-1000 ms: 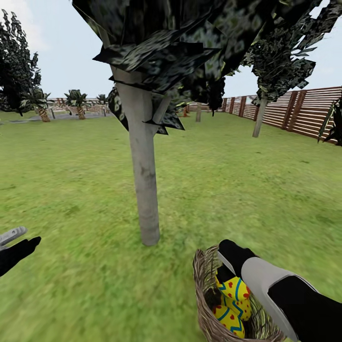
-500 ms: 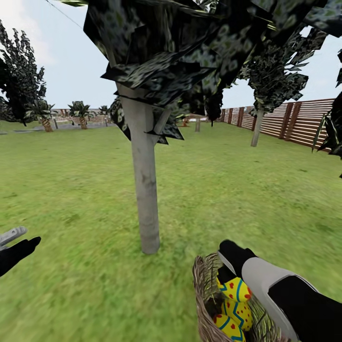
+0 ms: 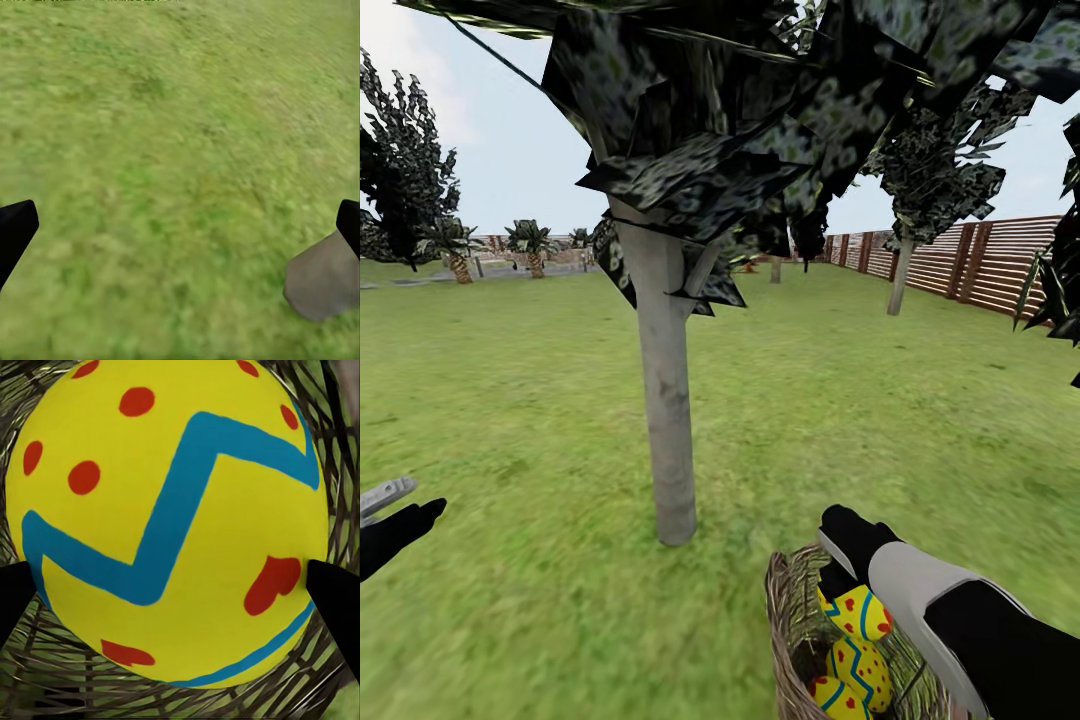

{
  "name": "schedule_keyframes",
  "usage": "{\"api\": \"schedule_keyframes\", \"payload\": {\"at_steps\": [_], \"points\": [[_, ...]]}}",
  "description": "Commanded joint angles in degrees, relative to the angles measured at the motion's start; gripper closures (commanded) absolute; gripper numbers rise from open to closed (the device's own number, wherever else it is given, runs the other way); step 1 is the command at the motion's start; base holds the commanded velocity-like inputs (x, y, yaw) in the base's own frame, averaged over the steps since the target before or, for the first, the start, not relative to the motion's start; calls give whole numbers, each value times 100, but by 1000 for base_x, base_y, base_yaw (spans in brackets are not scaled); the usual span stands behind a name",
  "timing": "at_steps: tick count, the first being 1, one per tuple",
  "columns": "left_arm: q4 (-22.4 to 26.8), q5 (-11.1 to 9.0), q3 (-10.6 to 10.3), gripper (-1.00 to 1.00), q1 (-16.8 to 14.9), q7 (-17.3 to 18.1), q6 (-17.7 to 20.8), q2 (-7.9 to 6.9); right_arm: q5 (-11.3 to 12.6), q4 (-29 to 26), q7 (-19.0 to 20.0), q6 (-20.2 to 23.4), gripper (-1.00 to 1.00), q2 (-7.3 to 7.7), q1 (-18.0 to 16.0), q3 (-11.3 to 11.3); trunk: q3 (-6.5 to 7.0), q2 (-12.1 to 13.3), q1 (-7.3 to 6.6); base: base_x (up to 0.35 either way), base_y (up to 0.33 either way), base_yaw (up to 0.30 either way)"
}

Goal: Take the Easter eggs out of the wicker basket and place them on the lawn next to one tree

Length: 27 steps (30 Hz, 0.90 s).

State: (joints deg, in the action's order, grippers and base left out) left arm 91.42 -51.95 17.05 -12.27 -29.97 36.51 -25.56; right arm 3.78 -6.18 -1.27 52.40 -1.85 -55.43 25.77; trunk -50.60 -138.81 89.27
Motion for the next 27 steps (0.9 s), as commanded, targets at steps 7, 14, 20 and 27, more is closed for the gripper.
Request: {"api": "schedule_keyframes", "payload": {"at_steps": [7,14,20,27], "points": [[7,-60,5,-100,-4,-49,14,-2,44,-1,-5,33,100,1,-3,33,-6,-1,-2,0,0,0],[7,-62,4,-100,-4,-37,13,-2,46,3,-4,34,100,1,-3,33,12,39,-24,0,0,0],[7,-68,2,-100,-4,-36,14,-2,48,3,-5,72,100,8,-3,33,120,279,-155,0,0,0],[-4,-64,2,-100,-4,-49,14,-2,44,152,-4,228,100,21,-3,33,245,560,-309,0,0,0]]}}
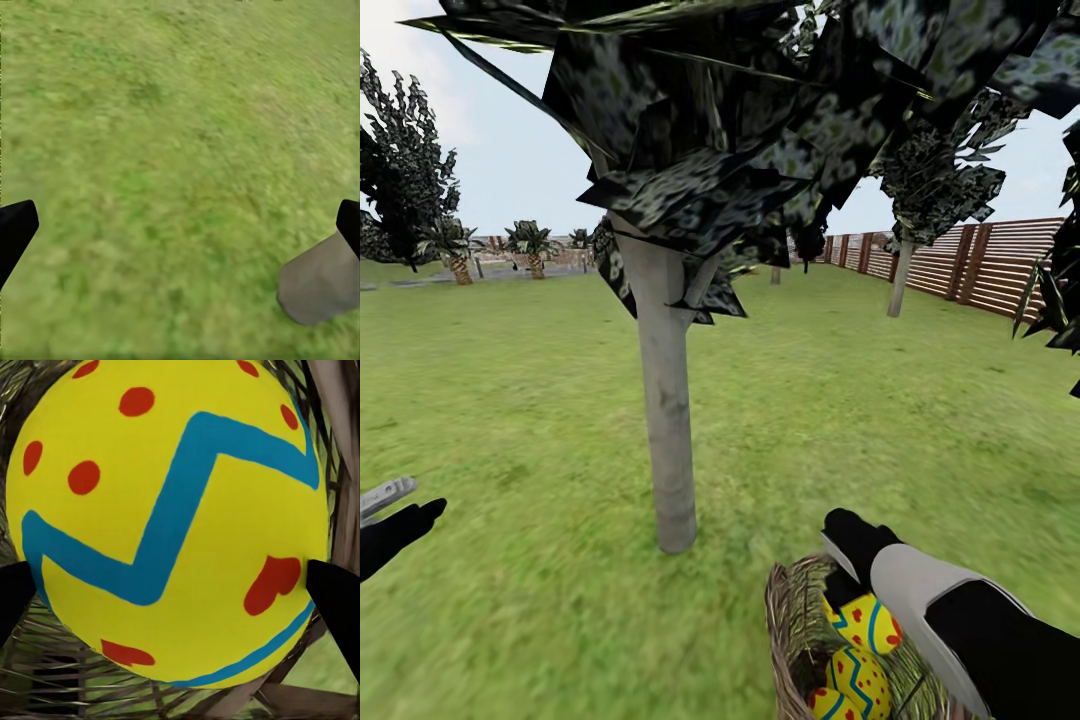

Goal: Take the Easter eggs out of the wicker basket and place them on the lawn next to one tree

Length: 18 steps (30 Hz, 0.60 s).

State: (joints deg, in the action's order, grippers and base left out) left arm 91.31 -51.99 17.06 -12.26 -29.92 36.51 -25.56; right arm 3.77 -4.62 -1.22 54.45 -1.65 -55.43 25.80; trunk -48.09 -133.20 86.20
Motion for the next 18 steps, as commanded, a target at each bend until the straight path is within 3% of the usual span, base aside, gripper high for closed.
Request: {"api": "schedule_keyframes", "payload": {"at_steps": [1,18], "points": [[5,-59,0,-100,-4,-55,14,-2,48,24,-5,26,100,9,-3,31,12,39,-24,0,0,0],[-23,-57,-1,-100,-4,-70,14,-2,28,46,449,14,100,143,31,55,317,720,-397,0,0,0]]}}
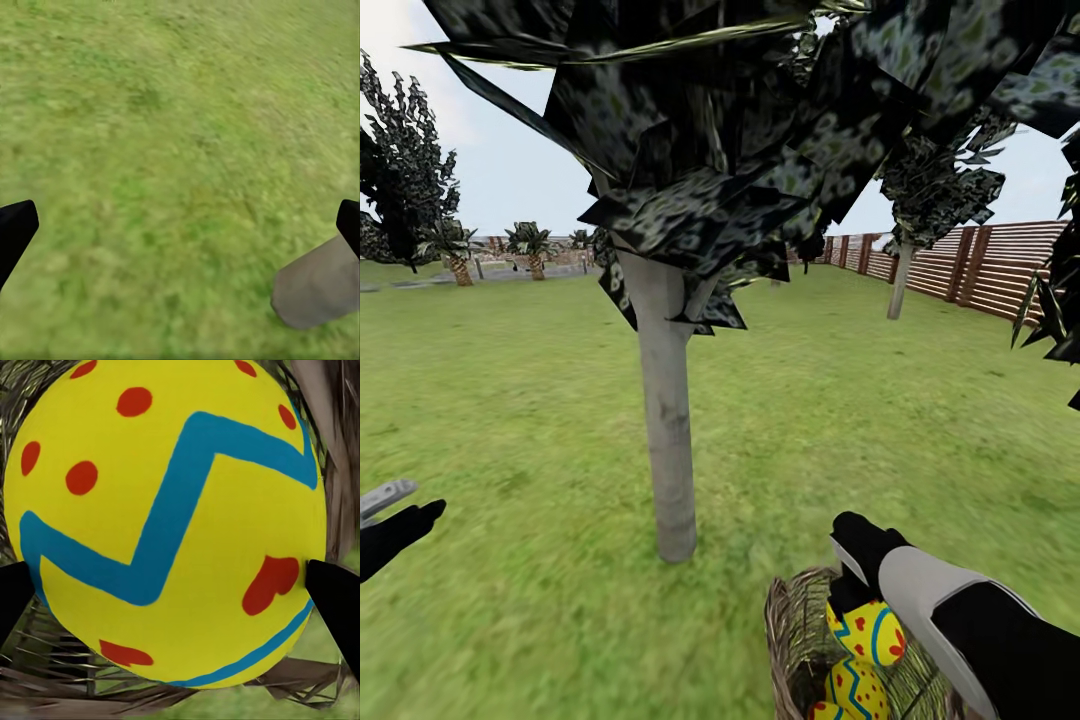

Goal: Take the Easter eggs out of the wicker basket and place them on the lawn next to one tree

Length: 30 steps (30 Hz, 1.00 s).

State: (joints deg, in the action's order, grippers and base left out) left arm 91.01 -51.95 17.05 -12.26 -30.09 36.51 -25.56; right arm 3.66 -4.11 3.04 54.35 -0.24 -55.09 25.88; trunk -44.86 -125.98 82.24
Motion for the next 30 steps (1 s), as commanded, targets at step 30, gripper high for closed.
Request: {"api": "schedule_keyframes", "payload": {"at_steps": [30], "points": [[-72,-83,-14,-100,50,51,-122,224,28,-29,134,366,100,249,-169,46,209,478,-264,0,0,0]]}}
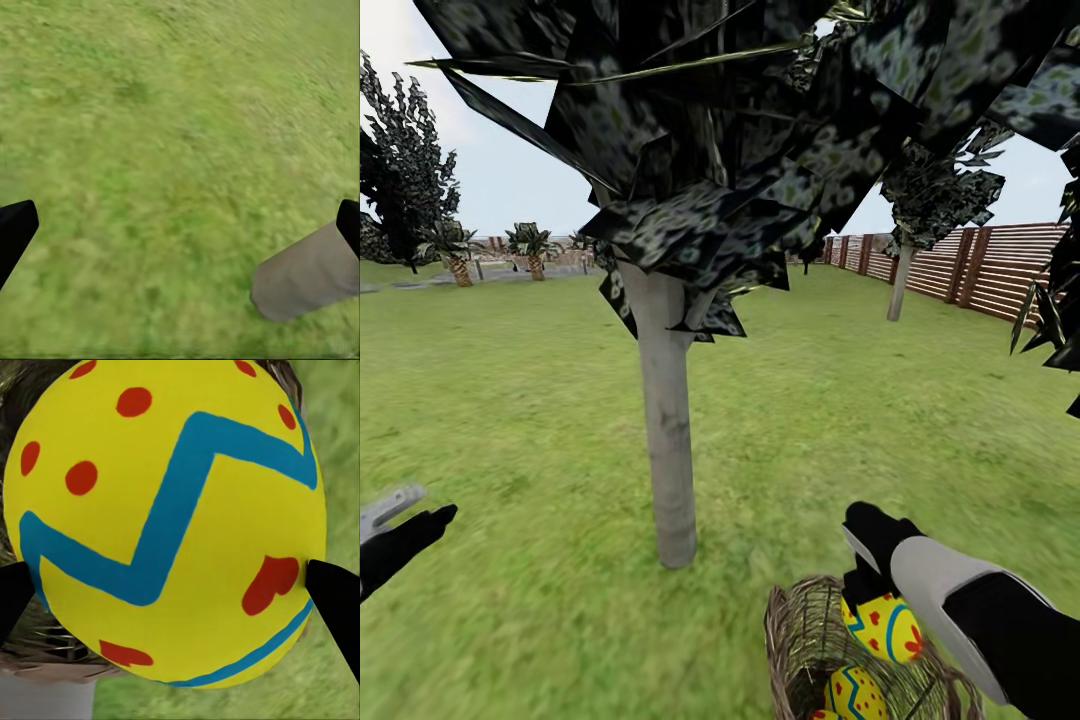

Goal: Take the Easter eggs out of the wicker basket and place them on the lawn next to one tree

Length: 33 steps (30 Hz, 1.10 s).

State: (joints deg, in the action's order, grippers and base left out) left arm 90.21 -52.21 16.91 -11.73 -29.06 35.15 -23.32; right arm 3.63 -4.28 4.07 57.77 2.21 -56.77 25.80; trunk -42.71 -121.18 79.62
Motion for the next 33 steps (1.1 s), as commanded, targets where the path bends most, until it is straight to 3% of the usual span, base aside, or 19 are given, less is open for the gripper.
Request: {"api": "schedule_keyframes", "payload": {"at_steps": [1,3,4,20,33], "points": [[-25,-50,-33,-100,12,-51,22,32,30,-44,38,-8,100,-1,31,45,12,38,-24,0,0,0],[-90,-41,-97,-100,28,-49,30,96,31,-108,45,-72,100,-10,95,36,48,119,-68,0,0,0],[-228,-39,-266,-100,32,-48,32,782,32,-148,47,-395,100,-13,341,34,66,159,-89,0,0,0],[-264,-35,-284,-100,43,-61,28,829,32,-161,53,-444,100,-23,368,38,353,801,-441,0,0,0],[-276,-19,-284,-100,48,-83,27,831,29,-150,59,-724,100,23,372,39,587,1322,-726,0,0,0]]}}
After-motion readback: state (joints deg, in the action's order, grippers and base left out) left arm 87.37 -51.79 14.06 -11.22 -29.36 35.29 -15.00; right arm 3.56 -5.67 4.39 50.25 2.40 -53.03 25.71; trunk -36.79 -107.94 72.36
